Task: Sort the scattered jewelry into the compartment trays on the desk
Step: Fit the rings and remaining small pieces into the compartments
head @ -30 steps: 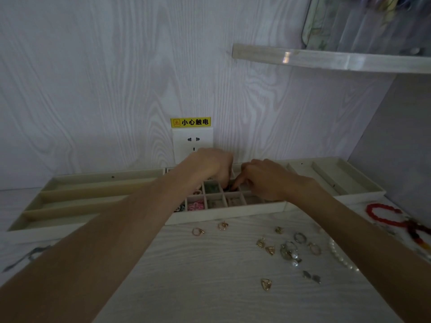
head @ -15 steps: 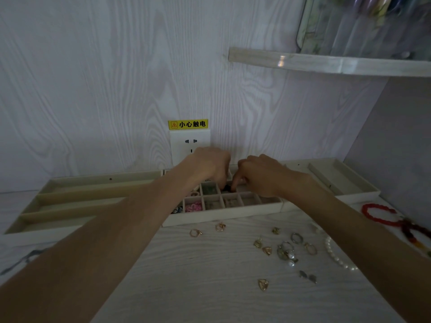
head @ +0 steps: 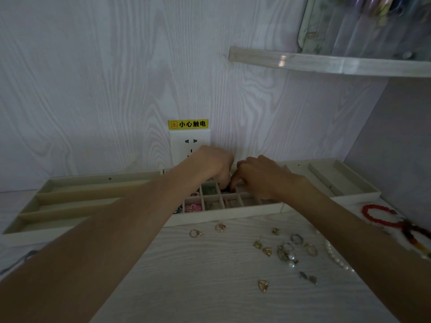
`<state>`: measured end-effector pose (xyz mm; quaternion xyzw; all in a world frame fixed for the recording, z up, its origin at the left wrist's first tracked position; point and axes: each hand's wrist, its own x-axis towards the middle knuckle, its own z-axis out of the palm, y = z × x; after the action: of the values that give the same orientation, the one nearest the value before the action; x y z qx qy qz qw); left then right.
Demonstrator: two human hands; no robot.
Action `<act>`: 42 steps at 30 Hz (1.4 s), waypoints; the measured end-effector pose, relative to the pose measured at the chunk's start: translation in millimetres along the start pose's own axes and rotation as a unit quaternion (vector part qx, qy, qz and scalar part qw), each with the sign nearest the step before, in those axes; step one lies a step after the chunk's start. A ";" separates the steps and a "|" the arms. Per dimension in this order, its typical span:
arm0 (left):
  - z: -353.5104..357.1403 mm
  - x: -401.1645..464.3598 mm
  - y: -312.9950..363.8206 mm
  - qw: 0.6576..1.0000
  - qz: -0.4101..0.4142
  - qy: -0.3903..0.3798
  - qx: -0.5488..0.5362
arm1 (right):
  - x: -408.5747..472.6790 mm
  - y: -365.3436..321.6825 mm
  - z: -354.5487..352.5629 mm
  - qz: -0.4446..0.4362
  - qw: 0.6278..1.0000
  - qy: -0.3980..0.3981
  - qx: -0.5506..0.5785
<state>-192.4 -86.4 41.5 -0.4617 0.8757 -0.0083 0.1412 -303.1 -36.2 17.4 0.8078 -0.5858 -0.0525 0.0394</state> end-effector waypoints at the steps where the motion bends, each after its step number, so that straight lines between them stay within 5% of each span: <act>1: -1.4 -0.8 0.5 1.000 0.002 0.001 0.006 | 0.0 0.5 0.6 0.001 1.000 0.001 0.003; 23: 56.1 -43.7 -23.9 0.969 0.106 0.210 -0.076 | -27.5 9.8 12.0 0.002 0.994 0.079 0.077; 42: 59.7 -36.3 -27.0 0.978 0.100 0.173 -0.058 | -16.8 -0.8 12.5 0.008 0.999 0.037 0.022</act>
<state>-136.0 -65.6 -3.2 -0.3703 0.9278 -0.0233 -0.0397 -309.2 -19.9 5.5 0.8050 -0.5916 -0.0099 0.0438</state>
